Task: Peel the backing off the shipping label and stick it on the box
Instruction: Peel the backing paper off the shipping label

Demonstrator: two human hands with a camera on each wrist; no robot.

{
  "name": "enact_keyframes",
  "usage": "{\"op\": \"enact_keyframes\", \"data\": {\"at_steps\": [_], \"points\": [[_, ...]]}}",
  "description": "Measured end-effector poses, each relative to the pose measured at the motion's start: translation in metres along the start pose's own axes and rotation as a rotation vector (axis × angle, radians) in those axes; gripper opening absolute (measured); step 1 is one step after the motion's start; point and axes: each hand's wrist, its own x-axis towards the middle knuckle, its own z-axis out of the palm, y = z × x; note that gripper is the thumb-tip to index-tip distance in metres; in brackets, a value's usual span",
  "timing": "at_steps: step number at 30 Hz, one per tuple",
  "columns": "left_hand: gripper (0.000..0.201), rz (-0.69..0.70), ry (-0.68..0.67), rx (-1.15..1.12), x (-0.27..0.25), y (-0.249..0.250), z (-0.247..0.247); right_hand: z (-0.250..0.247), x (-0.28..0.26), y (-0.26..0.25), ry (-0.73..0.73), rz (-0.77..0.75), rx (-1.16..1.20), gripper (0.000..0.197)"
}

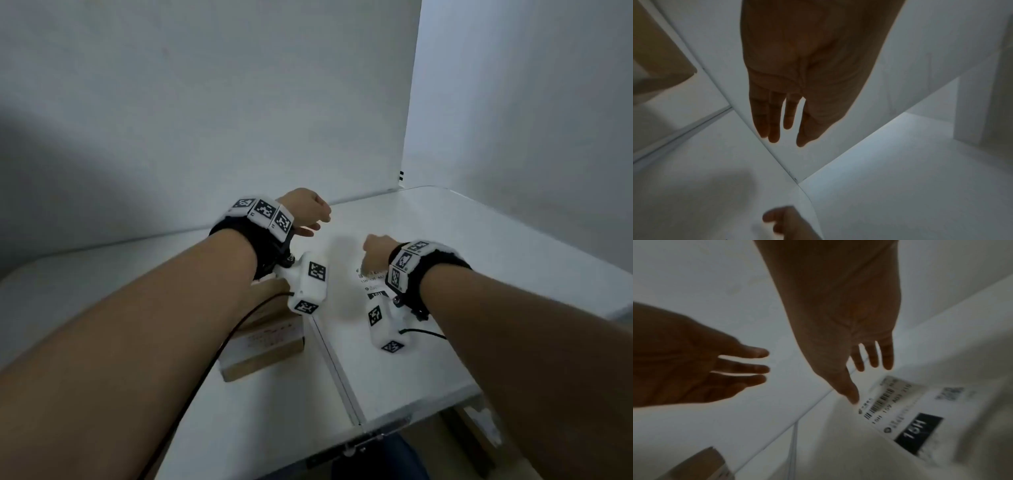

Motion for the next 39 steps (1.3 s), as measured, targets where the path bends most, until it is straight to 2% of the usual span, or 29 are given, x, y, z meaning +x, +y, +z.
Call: {"op": "enact_keyframes", "data": {"at_steps": [2,4,6,9,10,14,16,18,22,25,27,33,36,39], "points": [[0.007,0.018,0.017,0.015,-0.002,-0.002,0.000,0.010,-0.003,0.011,-0.100,0.050,0.020,0.054],[0.007,0.011,0.009,-0.009,-0.006,-0.004,0.001,0.020,-0.004,0.020,-0.122,0.112,0.131,0.066],[0.007,0.014,-0.001,-0.027,-0.010,-0.004,0.004,0.027,-0.002,0.023,-0.076,0.162,0.192,0.069],[0.009,0.035,-0.014,-0.048,-0.016,-0.004,0.010,0.031,-0.007,0.021,0.060,0.179,0.140,0.076],[0.010,0.039,-0.020,-0.049,-0.017,-0.005,0.012,0.032,-0.006,0.020,0.049,0.181,0.116,0.073],[0.012,0.045,-0.024,-0.056,-0.019,-0.010,0.016,0.026,0.001,0.017,0.064,0.164,0.293,0.037],[0.014,0.060,-0.004,-0.060,-0.019,-0.013,0.016,0.023,0.006,0.016,0.127,0.142,0.441,0.035],[0.015,0.091,0.033,-0.068,-0.019,-0.016,0.012,0.018,0.011,0.012,0.197,0.105,0.651,0.041],[0.016,0.167,0.136,-0.126,-0.021,-0.018,-0.008,-0.005,0.008,-0.015,0.442,0.025,1.032,0.040],[0.017,0.172,0.190,-0.159,-0.025,-0.022,-0.025,-0.019,0.002,-0.037,0.512,-0.079,1.158,0.038],[0.019,0.162,0.204,-0.157,-0.030,-0.026,-0.035,-0.025,-0.003,-0.050,0.539,-0.165,1.141,0.036],[0.064,0.160,0.196,-0.259,-0.051,-0.037,-0.061,-0.047,-0.021,-0.099,0.511,-0.394,1.204,0.032],[0.058,0.181,0.193,-0.378,-0.060,-0.044,-0.069,-0.060,-0.033,-0.121,0.436,-0.473,1.264,0.030],[0.034,0.179,0.273,-0.448,-0.068,-0.059,-0.082,-0.063,-0.042,-0.137,0.405,-0.511,1.240,0.029]]}}
